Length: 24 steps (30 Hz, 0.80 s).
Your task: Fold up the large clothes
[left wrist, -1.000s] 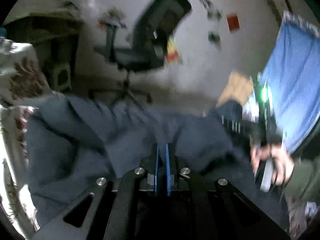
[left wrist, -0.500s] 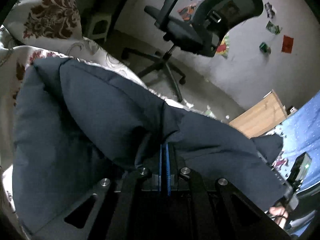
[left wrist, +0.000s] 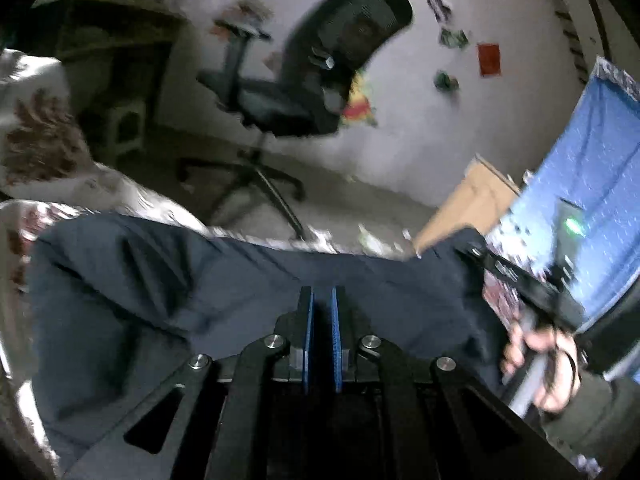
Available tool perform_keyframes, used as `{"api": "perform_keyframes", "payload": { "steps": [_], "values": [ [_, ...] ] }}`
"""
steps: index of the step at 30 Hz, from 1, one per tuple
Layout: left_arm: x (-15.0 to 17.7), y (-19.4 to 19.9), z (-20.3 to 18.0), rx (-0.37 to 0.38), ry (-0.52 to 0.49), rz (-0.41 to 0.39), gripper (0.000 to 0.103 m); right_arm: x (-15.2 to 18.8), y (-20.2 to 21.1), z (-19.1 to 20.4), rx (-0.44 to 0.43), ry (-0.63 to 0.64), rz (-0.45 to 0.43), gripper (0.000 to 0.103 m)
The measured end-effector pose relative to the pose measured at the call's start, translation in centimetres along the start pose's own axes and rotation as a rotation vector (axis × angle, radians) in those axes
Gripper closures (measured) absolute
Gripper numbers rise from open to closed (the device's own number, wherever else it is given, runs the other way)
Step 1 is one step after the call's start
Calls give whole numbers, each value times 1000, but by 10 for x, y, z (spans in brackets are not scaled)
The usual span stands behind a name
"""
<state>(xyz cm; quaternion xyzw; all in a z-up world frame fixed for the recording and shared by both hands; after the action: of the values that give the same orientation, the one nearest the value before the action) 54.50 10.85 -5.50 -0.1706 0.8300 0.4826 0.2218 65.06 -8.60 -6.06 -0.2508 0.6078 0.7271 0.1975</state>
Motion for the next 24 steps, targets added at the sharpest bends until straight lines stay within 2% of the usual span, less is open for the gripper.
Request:
{"api": "perform_keyframes", "payload": {
  "steps": [1, 3, 5, 10, 12, 13, 15, 17, 21, 24],
  "values": [
    [6, -12, 1, -5, -2, 59, 98, 3, -9, -8, 0, -29, 31, 90],
    [15, -26, 2, -27, -19, 118, 98, 17, -31, -30, -40, -122, 123, 92],
    [20, -29, 2, -37, -36, 126, 98, 24, -38, -34, -72, -140, 157, 92],
    [23, -16, -2, -44, -5, 97, 98, 31, 1, -14, -153, -71, 100, 86],
    [24, -10, -8, -35, -15, 77, 98, 39, 20, 8, -221, -5, 90, 86],
    [24, -6, -11, -33, -23, 68, 98, 40, 23, 15, -240, 15, 89, 74],
    [25, 1, -16, -22, -37, 63, 96, 51, 36, 38, -287, 88, 97, 61],
    [25, -5, -19, -38, -38, 105, 86, 62, 37, 54, -265, 158, 126, 61],
    [37, -25, -15, -87, -61, 194, 86, 94, 11, 57, -216, 179, 277, 61],
    [48, -36, -18, -150, -117, 236, 86, 107, -1, 48, -199, 147, 318, 61]
  ]
}}
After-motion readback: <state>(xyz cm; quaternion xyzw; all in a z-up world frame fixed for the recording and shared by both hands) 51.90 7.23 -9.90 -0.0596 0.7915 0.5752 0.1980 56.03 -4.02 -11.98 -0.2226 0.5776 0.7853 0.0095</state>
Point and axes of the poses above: each gripper's, at about its wrist camera, not at the fingertips, and y roughly against the way its jaws point, z to its left, x to its underside, the point moved 9 cm from there along -y, roughly the way its jaws point, and after that the axes turned 14 degrees about z, right-handed, at the moved point
